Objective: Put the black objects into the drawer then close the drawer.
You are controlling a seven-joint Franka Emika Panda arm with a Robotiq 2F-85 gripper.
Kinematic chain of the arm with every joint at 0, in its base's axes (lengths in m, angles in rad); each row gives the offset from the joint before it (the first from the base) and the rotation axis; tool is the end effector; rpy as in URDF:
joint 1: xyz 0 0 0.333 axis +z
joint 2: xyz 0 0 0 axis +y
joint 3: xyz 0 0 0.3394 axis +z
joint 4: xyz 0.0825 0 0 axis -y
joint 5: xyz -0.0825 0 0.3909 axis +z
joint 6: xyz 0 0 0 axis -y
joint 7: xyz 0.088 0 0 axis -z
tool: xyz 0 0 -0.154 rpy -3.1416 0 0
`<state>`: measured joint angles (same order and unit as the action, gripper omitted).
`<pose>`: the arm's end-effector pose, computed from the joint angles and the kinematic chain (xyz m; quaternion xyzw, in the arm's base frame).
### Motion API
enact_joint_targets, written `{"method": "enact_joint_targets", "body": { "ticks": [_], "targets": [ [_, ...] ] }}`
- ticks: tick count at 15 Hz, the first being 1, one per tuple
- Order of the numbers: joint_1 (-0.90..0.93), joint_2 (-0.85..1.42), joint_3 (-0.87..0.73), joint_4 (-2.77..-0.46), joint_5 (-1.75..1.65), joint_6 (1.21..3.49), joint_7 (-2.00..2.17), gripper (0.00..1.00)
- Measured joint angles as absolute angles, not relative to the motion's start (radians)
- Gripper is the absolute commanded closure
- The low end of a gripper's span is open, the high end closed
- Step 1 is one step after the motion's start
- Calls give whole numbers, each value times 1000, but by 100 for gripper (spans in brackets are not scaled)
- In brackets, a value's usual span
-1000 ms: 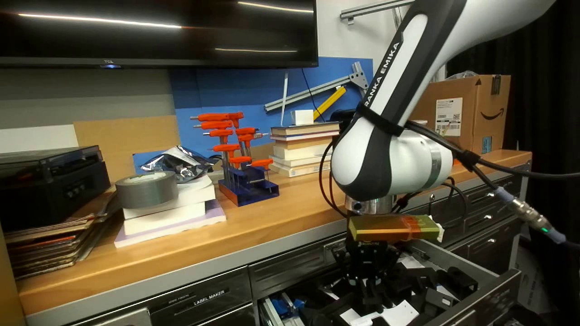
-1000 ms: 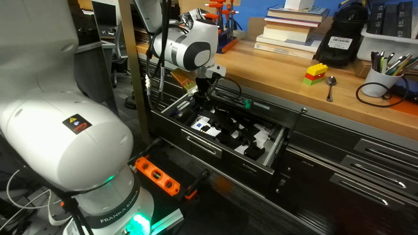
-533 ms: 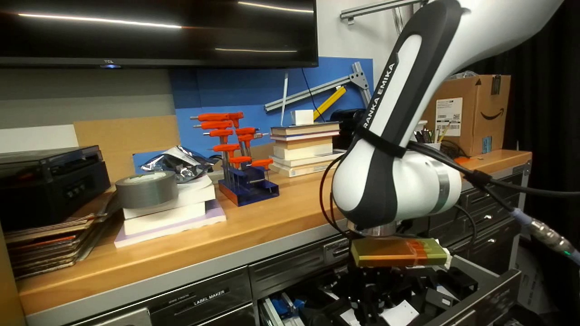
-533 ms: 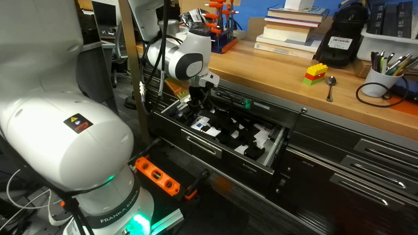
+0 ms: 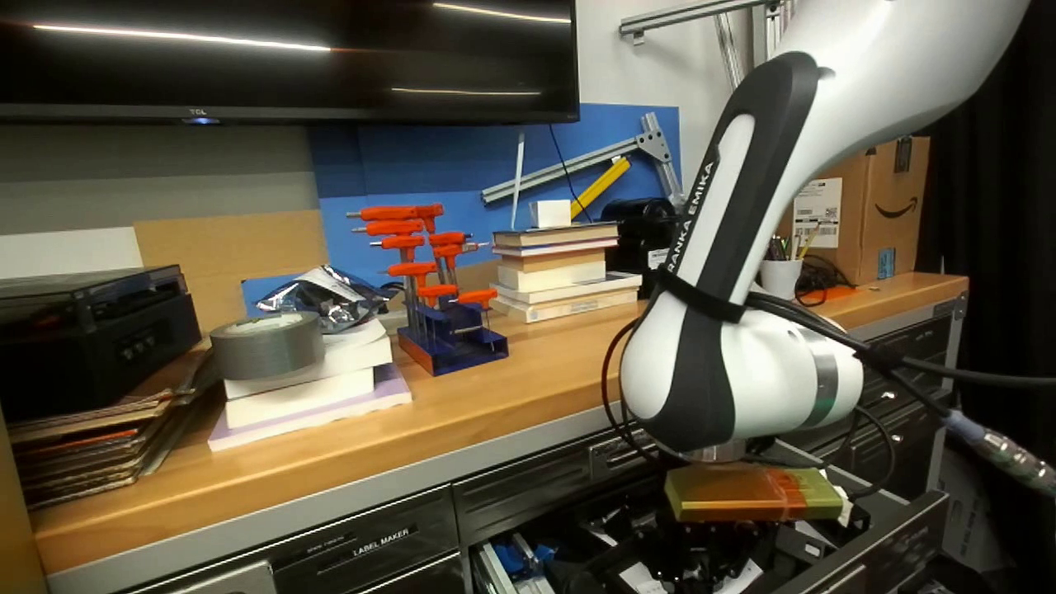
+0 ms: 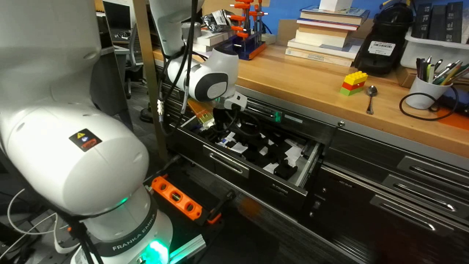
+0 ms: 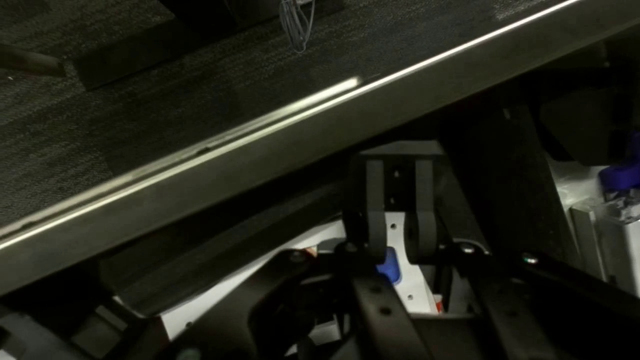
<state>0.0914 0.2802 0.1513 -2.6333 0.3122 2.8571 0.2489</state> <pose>0.4089 0.0950 0.1160 -0.9855 0.1557 0.0431 0.0514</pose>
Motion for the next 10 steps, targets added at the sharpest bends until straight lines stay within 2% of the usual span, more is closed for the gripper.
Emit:
{"method": "enact_joint_targets", "body": {
  "ticks": [2,3,4,5,10],
  "targets": [
    [64,289,151,-2632,312,2863,222,77],
    [48,291,151,-2631,312,2863,208,45],
    [33,292,149,-2630,312,2863,196,45],
    [22,293,145,-2630,312,2863,189,39],
    [9,304,107,-2629,312,2863,186,1]
  ]
}}
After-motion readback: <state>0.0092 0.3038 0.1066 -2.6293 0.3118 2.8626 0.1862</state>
